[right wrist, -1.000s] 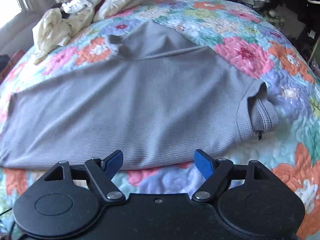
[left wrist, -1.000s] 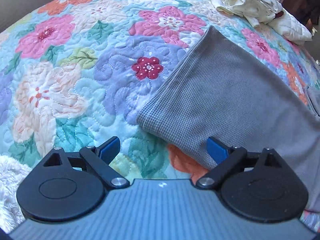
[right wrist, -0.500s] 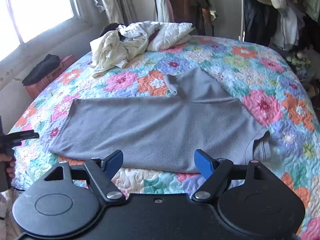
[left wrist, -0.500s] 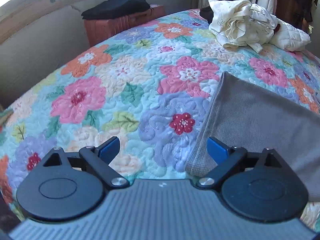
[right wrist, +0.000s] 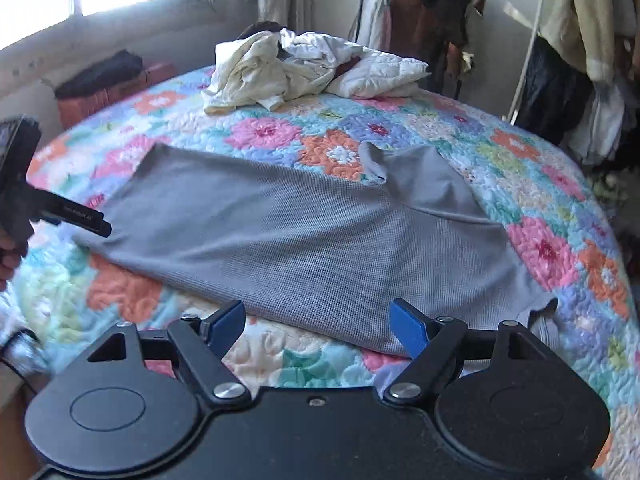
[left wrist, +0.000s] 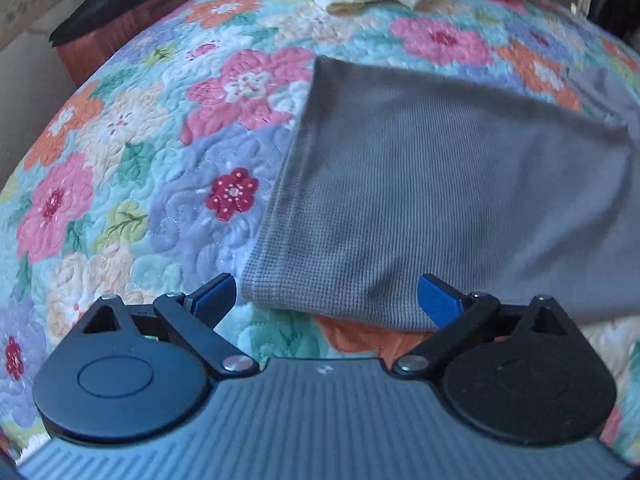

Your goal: Fold clothes

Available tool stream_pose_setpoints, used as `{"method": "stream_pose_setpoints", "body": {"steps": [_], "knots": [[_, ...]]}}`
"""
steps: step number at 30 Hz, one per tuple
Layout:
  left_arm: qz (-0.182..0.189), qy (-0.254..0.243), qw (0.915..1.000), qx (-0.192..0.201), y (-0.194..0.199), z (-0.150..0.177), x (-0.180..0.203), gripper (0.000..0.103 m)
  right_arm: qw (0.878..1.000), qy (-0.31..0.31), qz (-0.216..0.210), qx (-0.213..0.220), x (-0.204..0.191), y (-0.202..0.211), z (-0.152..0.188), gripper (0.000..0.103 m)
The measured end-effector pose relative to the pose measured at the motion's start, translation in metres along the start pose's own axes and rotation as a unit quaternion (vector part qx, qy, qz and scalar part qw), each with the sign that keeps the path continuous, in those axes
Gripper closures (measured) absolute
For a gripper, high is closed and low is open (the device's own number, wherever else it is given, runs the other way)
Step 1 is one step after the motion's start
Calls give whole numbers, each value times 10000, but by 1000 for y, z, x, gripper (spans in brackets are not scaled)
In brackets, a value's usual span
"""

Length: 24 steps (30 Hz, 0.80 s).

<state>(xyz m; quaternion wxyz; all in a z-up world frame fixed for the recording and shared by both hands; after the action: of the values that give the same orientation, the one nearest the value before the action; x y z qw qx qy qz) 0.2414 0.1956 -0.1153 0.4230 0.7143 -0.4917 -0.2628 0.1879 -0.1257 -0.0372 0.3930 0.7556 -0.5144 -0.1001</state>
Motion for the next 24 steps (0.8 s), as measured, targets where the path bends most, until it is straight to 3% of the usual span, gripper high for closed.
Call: {"method": "stream_pose_setpoints", "body": {"steps": [2,6,8,11,12,17,21,22,23,24], "knots": [[-64,-239,9997,-68,-9,9,13,6,9987,473,-10,170,-24,-18,-1,20],[448,421,9978,-240,-9,16,14,6,9928,1123,-100,396,-48,-50,-6,20],[1029,1288,9854,-422,-11,19,9,6,9919,1127,-173,553,-48,-60,-10,20],[1600,2476,9527,-742,-17,22,3,6,9944,743,-457,598,-41,-75,-14,20],[1611,2593,9497,-697,-19,22,2,6,9948,697,-465,583,-41,-76,-13,20],[1003,2474,9625,-487,-34,21,2,4,9963,466,-502,510,-36,-82,-6,20],[963,2602,9606,-145,-37,12,2,4,9972,282,-532,451,-33,-87,0,20],[1108,2454,9631,3,-36,7,5,20,9973,236,-539,437,-32,-89,1,20],[1222,2296,9655,145,-34,2,8,64,9974,190,-547,422,-31,-90,2,20],[1132,2077,9713,241,-32,-1,10,83,9975,143,-554,407,-31,-91,4,20]]}}
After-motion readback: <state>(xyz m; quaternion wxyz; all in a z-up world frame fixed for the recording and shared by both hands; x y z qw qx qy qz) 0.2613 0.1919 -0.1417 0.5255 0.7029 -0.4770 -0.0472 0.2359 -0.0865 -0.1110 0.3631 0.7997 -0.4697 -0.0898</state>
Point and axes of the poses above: each gripper's, at about its wrist camera, not at the fingertips, and y roughly against the way its jaws point, x to its right, z to its underside, the point moved 10 cm from there along -y, roughly the way its jaws point, and after that the axes turned 11 degrees about y, right-handed, at the moved point
